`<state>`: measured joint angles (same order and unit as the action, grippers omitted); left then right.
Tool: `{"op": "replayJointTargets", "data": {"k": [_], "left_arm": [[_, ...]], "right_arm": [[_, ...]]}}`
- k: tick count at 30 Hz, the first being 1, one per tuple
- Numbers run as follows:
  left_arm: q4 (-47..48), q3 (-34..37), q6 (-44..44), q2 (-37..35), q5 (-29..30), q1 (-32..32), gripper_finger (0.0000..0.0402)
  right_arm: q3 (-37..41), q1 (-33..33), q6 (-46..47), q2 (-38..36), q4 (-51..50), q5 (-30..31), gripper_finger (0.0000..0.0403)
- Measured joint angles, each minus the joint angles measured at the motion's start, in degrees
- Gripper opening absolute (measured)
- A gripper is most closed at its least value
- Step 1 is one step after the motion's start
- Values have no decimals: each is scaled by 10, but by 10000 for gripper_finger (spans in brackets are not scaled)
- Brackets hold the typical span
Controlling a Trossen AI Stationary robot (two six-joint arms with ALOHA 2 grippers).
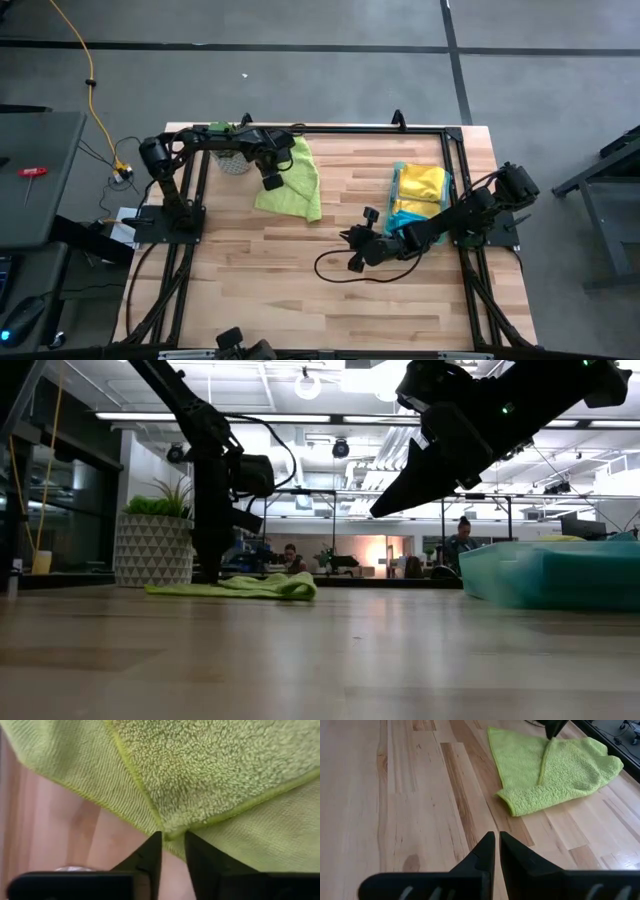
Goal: Fold microfiber towels
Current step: Fold the green microfiber cloth
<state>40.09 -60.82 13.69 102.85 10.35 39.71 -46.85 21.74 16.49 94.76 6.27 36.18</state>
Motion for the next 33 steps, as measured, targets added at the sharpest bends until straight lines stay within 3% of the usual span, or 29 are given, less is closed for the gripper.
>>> {"op": "replayJointTargets", "data": {"k": [6, 13, 19, 28, 33], "left_arm": [[35, -44, -10, 0, -7, -15, 7], [49, -71, -8, 0, -8, -42, 1], [53, -71, -38, 0, 17, -46, 32], [64, -47, -19, 0, 33, -40, 136], [53, -15, 7, 0, 61, -34, 155]], "right_arm": [[0, 0, 0, 0, 0, 0, 18], [0, 0, 0, 0, 0, 0, 18], [0, 0, 1, 0, 0, 0, 18], [0, 0, 2, 0, 0, 0, 18], [0, 0, 2, 0, 0, 0, 18]]}}
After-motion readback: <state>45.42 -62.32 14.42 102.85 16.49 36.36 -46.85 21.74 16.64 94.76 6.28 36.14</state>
